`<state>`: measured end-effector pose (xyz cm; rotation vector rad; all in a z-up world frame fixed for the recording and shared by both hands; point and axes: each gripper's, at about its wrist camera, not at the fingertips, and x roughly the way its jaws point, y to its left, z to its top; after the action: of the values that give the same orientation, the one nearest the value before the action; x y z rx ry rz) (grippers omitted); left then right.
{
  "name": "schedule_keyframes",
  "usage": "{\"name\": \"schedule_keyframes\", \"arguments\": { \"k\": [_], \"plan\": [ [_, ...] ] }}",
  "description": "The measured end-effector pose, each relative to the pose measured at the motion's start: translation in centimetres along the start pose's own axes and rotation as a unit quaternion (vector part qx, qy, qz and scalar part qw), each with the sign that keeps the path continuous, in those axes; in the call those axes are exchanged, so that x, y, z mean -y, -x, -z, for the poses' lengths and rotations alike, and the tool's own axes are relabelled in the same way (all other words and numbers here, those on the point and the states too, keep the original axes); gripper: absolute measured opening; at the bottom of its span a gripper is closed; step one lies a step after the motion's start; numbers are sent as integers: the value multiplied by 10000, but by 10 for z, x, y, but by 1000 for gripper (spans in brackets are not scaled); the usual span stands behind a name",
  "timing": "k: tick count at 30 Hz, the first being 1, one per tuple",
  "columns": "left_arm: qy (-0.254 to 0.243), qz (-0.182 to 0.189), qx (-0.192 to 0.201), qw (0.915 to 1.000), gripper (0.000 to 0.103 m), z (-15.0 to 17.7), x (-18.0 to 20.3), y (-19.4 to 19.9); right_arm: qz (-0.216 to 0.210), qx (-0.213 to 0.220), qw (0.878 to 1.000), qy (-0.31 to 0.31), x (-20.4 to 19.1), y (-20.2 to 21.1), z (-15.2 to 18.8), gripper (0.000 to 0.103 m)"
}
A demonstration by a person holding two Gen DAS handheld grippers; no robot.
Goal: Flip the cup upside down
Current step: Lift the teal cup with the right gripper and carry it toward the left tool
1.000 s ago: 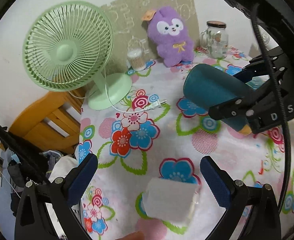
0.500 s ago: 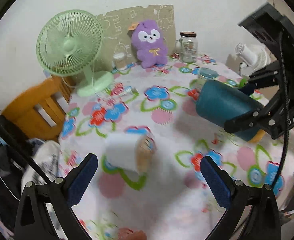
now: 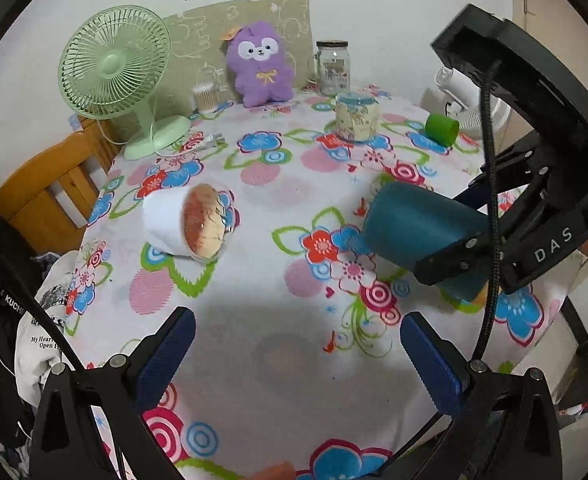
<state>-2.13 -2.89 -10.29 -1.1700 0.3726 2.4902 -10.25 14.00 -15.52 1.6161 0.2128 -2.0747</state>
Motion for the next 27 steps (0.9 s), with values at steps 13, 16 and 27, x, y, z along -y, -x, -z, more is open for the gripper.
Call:
{"name": "schedule_keyframes", "arguments": {
  "k": [13, 16, 27],
  "plan": [
    [509, 41, 23, 9987, 103, 2, -25, 3, 41, -111, 9999, -64, 11, -15, 12, 70],
    [516, 41, -10, 9987, 103, 2, -25, 1, 59, -92, 9999, 22, 9, -18, 14, 71],
    [732, 111, -20, 9973, 103, -2, -32, 4, 83, -154, 9998, 78, 1, -13, 13, 72]
  ]
}}
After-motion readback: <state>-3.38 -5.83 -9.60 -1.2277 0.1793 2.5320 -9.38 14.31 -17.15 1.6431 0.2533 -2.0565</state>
